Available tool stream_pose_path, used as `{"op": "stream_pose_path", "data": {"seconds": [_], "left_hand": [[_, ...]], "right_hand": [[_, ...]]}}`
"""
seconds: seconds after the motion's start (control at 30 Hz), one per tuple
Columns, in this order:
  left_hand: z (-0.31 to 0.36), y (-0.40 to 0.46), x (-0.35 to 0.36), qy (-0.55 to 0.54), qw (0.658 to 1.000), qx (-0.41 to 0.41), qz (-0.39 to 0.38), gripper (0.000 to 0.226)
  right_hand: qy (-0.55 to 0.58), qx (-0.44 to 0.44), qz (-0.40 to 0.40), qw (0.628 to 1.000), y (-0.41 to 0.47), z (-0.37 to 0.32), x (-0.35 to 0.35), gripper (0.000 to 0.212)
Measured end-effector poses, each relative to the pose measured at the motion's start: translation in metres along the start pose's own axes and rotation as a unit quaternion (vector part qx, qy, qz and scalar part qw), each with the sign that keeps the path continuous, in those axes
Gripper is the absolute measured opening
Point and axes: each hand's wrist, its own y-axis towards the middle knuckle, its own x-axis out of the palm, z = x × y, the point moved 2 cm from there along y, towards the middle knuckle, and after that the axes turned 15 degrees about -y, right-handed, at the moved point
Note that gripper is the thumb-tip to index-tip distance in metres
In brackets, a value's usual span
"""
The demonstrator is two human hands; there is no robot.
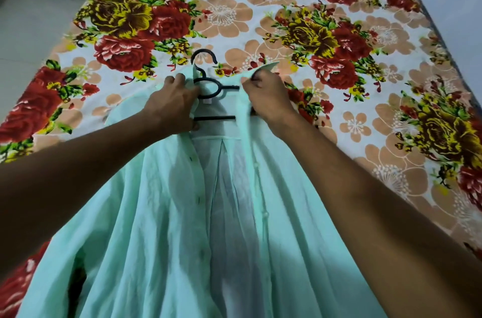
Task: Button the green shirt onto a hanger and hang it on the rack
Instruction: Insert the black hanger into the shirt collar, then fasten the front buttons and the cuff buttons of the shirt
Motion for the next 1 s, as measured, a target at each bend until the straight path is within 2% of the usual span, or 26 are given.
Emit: {"op": "stream_pose_path", "data": {"seconds": [0.03,0.07,0.13,0.2,0.27,0.37,0.43,0.53,0.73,0.87,1.0], "left_hand": [[0.004,-0.002,0.001,-0.015,1.0,-0.005,0.02,0.096],[0.007,-0.006,0.004,-0.03,0.998,-0.008,0.049,0.097],[0.012,-0.022,0.015,-0.044,0.991,-0.002,0.126,0.085],[0.019,-0.051,0.035,-0.063,0.98,0.016,0.186,0.061],[0.031,-0.087,0.058,-0.106,0.972,0.022,0.211,0.038],[0.058,-0.129,0.078,-0.142,0.973,-0.023,0.183,0.036],[0.071,-0.153,0.079,-0.144,0.974,-0.053,0.167,0.04],[0.082,-0.207,0.083,-0.16,0.972,-0.069,0.159,0.035],[0.111,-0.325,0.114,-0.235,0.959,-0.143,0.07,0.038],[0.12,-0.366,0.125,-0.3,0.939,-0.157,0.065,0.032],[0.142,-0.411,0.141,-0.28,0.948,-0.15,0.021,0.015]], "right_hand": [[0.055,0.018,-0.08,0.995,-0.002,0.002,0.005,0.017],[0.095,0.029,-0.154,0.983,-0.007,0.006,0.008,0.036],[0.097,0.018,-0.217,0.971,-0.02,0.022,0.011,0.056],[0.04,0.003,-0.174,0.984,-0.042,0.042,0.014,0.052],[-0.051,-0.032,-0.066,0.996,-0.068,0.06,0.022,0.039],[-0.157,-0.105,0.052,0.981,-0.112,0.068,0.032,0.019],[-0.193,-0.148,0.086,0.966,-0.145,0.066,0.04,0.014],[-0.208,-0.153,0.065,0.964,-0.219,0.067,0.054,0.013],[-0.248,-0.066,-0.003,0.967,-0.375,0.101,0.056,0.022],[-0.247,-0.028,-0.058,0.967,-0.417,0.125,0.061,0.022],[-0.254,0.0,-0.068,0.965,-0.456,0.134,0.056,0.018]]}}
